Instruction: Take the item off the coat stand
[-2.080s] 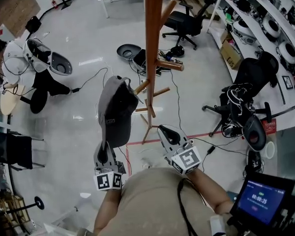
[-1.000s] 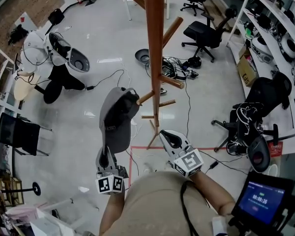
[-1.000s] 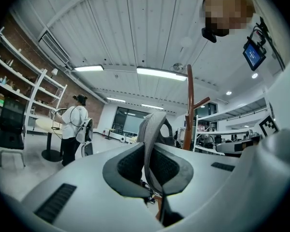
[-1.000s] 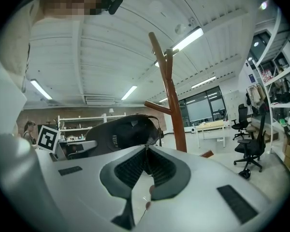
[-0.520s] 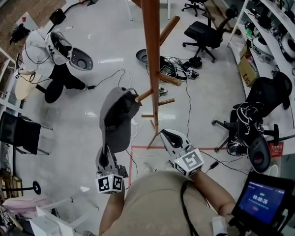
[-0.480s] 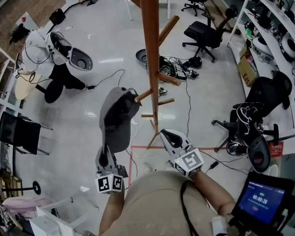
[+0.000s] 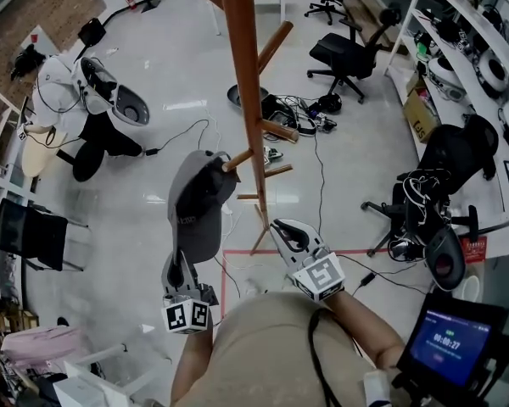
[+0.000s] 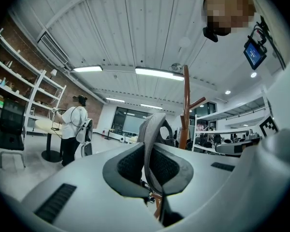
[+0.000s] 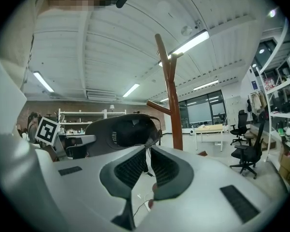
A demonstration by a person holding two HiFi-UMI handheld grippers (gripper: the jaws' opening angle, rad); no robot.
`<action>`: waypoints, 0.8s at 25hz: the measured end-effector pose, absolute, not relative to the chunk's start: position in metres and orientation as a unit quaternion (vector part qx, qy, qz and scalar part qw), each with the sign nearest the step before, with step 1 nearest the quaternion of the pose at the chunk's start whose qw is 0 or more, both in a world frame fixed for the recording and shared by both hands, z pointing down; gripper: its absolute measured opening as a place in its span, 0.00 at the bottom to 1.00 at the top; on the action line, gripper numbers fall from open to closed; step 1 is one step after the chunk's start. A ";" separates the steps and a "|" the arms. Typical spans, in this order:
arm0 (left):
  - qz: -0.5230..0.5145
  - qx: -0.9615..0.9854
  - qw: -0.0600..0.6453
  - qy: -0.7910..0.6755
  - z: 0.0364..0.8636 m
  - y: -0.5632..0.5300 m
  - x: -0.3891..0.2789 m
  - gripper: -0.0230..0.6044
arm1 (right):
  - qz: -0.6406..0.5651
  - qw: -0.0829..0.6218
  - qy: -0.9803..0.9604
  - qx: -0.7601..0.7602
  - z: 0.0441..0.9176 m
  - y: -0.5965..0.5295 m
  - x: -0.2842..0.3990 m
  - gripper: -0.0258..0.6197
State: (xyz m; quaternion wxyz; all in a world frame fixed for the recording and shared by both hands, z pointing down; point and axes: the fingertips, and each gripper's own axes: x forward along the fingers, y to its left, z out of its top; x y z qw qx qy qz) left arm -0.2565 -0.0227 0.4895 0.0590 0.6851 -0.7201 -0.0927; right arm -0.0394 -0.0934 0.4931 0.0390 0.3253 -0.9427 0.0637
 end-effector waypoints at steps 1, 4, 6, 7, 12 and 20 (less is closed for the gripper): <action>-0.091 0.685 0.058 -0.720 0.489 -0.022 -0.255 0.09 | 0.063 0.039 -0.943 0.325 0.492 -0.093 -0.038 0.07; -0.089 0.687 0.057 -0.718 0.488 -0.022 -0.249 0.09 | 0.061 0.039 -0.943 0.325 0.490 -0.092 -0.032 0.07; -0.091 0.690 0.059 -0.716 0.489 -0.024 -0.247 0.09 | 0.062 0.039 -0.942 0.328 0.491 -0.092 -0.029 0.07; -0.092 0.691 0.061 -0.715 0.490 -0.024 -0.245 0.09 | 0.063 0.039 -0.941 0.330 0.492 -0.092 -0.028 0.07; -0.089 0.696 0.063 -0.710 0.497 -0.028 -0.242 0.09 | 0.061 0.042 -0.939 0.337 0.498 -0.094 -0.021 0.07; -0.090 0.697 0.064 -0.708 0.498 -0.033 -0.242 0.09 | 0.052 0.043 -0.938 0.341 0.499 -0.098 -0.018 0.07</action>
